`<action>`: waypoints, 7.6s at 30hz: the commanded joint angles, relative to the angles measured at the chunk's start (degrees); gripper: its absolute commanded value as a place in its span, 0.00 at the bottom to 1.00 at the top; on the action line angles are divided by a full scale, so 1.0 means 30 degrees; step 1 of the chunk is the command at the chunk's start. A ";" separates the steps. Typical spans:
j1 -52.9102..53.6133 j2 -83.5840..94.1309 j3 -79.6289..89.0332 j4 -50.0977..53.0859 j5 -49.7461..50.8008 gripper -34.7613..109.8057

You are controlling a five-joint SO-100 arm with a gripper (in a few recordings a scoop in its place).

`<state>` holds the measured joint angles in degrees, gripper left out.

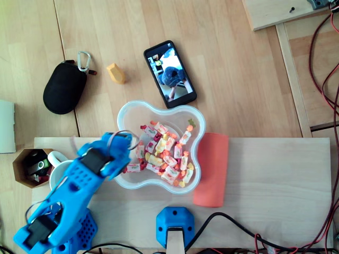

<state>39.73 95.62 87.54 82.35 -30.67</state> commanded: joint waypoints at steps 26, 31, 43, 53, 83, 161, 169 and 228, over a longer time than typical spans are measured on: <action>0.0264 -0.4395 0.0176 0.2256 -0.3955 0.33; 0.0322 -0.4395 0.0264 0.2607 -0.4307 0.33; 0.3018 -0.4336 0.1260 0.2256 -0.5947 0.33; 0.3018 -0.4365 0.1553 0.1611 -0.6182 0.33; 0.3076 -0.4395 0.3135 -0.0205 -0.6504 0.33; 0.0967 0.0381 -1.2891 0.6387 -0.3662 0.22; -0.2783 0.6533 -0.2578 0.6035 -0.0146 0.22; -1.1836 2.0947 0.8672 0.3809 0.3545 0.22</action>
<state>3.69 156.27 116.28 93.34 -19.78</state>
